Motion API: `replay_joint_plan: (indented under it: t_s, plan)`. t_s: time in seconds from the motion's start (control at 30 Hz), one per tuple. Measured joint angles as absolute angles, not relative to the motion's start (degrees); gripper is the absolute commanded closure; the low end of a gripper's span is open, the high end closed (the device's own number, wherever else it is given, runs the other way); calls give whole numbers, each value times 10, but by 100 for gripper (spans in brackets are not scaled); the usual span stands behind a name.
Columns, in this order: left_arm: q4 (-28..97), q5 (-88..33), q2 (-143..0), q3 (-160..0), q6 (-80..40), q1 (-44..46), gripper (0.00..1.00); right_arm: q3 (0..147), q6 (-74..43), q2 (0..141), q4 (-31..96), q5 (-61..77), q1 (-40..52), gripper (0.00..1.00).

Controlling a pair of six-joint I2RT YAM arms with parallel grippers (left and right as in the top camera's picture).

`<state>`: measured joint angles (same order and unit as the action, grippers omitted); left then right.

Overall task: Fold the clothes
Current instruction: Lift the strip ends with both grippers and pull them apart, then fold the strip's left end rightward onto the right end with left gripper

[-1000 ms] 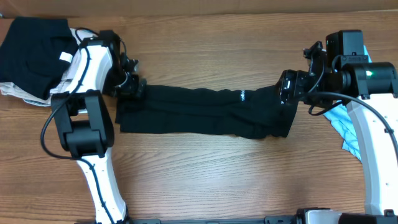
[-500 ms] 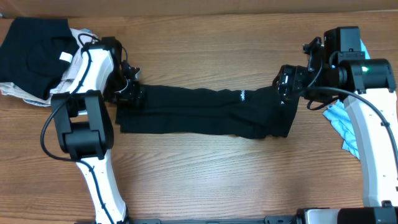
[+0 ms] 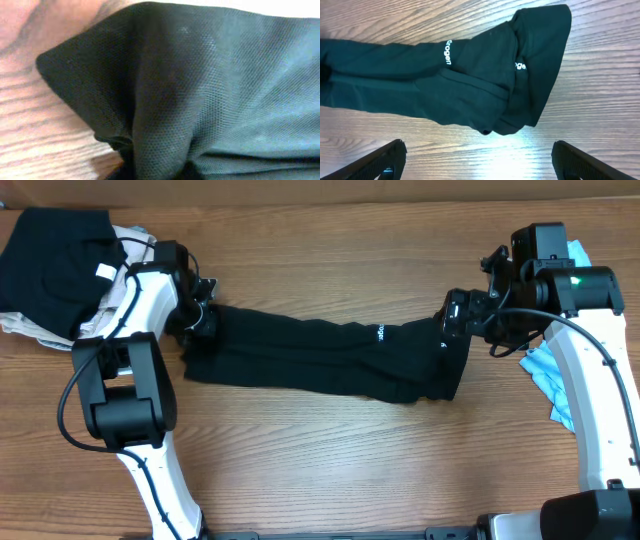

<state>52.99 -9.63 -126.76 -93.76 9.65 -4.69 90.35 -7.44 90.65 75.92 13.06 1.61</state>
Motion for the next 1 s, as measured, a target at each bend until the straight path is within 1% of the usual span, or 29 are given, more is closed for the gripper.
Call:
replay_joint_plan:
  t_s: [0.17,0.4,0.57,0.7,0.83,1.0]
  plan:
    - [521,-144,-1273,-943,91,-48,96,903,-74,907,763,130,16,3]
    - [631,-170,-1313,-1020,90,-44,96,903,-74,907,765,131,16,3]
    - [738,-167,-1343,-1109,91,-30,96,903,-74,907,764,131,16,3]
    - [807,-140,-1347,-1213,92,-13,96,903,-75,907,763,131,16,3]
    - [854,-115,-1347,-1307,92,-1,96,903,-74,907,763,131,16,3]
    - [889,-95,-1347,-1373,92,1,96,903,-74,907,757,131,16,3]
